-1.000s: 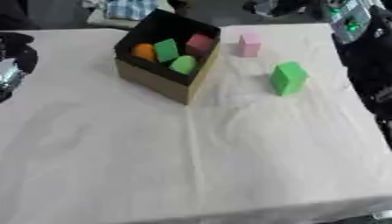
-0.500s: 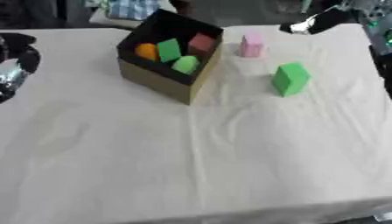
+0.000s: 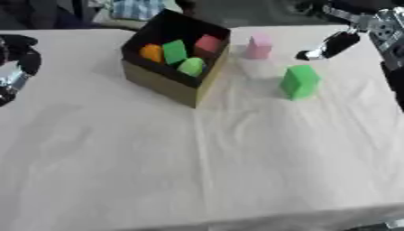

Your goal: Pick up objects on the table and place them in the box.

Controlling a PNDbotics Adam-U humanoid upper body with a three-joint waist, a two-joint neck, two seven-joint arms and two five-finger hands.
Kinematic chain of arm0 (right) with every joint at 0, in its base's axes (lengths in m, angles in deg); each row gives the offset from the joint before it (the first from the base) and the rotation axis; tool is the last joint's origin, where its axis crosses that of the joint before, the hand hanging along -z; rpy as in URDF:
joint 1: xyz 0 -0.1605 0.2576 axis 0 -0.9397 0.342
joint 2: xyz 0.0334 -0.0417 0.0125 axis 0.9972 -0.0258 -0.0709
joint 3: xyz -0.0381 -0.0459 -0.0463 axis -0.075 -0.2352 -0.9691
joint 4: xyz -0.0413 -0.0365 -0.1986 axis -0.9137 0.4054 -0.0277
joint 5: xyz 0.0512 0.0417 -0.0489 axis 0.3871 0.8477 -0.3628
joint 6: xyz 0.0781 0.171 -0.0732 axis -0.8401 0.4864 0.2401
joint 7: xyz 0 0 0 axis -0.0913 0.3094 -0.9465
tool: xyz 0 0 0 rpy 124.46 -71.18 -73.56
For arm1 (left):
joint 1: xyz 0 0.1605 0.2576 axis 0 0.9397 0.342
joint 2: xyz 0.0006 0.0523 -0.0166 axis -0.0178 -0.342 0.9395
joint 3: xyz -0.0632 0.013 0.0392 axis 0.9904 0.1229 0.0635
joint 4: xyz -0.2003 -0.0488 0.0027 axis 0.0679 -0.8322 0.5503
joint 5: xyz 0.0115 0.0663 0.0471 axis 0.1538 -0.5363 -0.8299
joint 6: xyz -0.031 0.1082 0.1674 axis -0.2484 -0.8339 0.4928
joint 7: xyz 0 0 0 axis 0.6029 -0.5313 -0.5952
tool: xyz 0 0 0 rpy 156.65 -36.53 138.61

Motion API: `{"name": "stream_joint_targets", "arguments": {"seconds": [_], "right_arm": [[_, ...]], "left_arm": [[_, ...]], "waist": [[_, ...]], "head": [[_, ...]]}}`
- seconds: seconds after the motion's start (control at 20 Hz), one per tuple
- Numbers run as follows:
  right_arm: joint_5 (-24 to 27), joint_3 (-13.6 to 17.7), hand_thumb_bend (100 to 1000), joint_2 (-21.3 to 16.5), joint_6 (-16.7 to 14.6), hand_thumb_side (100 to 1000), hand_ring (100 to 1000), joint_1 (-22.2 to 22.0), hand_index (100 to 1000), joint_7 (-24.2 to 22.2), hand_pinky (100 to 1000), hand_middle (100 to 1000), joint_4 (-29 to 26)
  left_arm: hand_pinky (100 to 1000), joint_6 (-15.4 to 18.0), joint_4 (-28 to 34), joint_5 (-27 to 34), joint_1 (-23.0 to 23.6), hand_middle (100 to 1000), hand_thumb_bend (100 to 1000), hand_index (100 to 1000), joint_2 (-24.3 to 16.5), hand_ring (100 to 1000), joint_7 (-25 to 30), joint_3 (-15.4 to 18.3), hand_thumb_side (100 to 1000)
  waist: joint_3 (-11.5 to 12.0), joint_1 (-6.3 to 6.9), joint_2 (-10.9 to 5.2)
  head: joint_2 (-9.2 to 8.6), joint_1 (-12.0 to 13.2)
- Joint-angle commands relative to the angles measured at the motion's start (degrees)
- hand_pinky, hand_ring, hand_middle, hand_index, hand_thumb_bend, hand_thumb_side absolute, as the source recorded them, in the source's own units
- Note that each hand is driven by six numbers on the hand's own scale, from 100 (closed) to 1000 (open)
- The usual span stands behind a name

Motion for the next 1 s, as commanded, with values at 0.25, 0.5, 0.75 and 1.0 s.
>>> {"name": "stream_joint_targets", "arguments": {"seconds": [0.25, 0.5, 0.75, 1.0], "right_arm": [[-5.72, -0.35, 546, -0.99, -1.02, 362, 871, 0.7, 1000, -0.43, 817, 907, 2.14], [-8.33, 0.05, 543, -0.49, -1.0, 365, 872, 0.42, 1000, -0.04, 818, 908, 4.3], [-10.18, 0.33, 547, -0.12, -0.84, 361, 873, 0.22, 1000, 0.35, 819, 909, 5.8], [-12.11, 0.52, 546, 0.39, -0.68, 361, 874, 0.03, 1000, 0.47, 820, 910, 7.21]], "left_arm": [[829, 0.02, 0.51, 0.1, -0.48, 599, 369, 784, -1.68, 670, 0.16, 0.61, 682], [830, 0.03, 0.45, 0.11, -0.41, 600, 367, 784, -1.64, 670, 0.22, 0.63, 684], [830, 0.05, 0.4, 0.16, -0.38, 600, 365, 785, -1.54, 674, 0.41, 0.62, 686], [831, 0.12, 0.37, 0.22, -0.39, 601, 364, 785, -1.45, 675, 0.6, 0.6, 687]], "waist": [[0.1, -0.7, -0.38], [0.09, -0.53, -0.35], [0.02, -0.36, -0.31], [0.02, -0.12, -0.29]], "head": [[0.28, 0.11], [0.28, 0.12], [0.28, 0.08], [0.28, 0.02]]}}
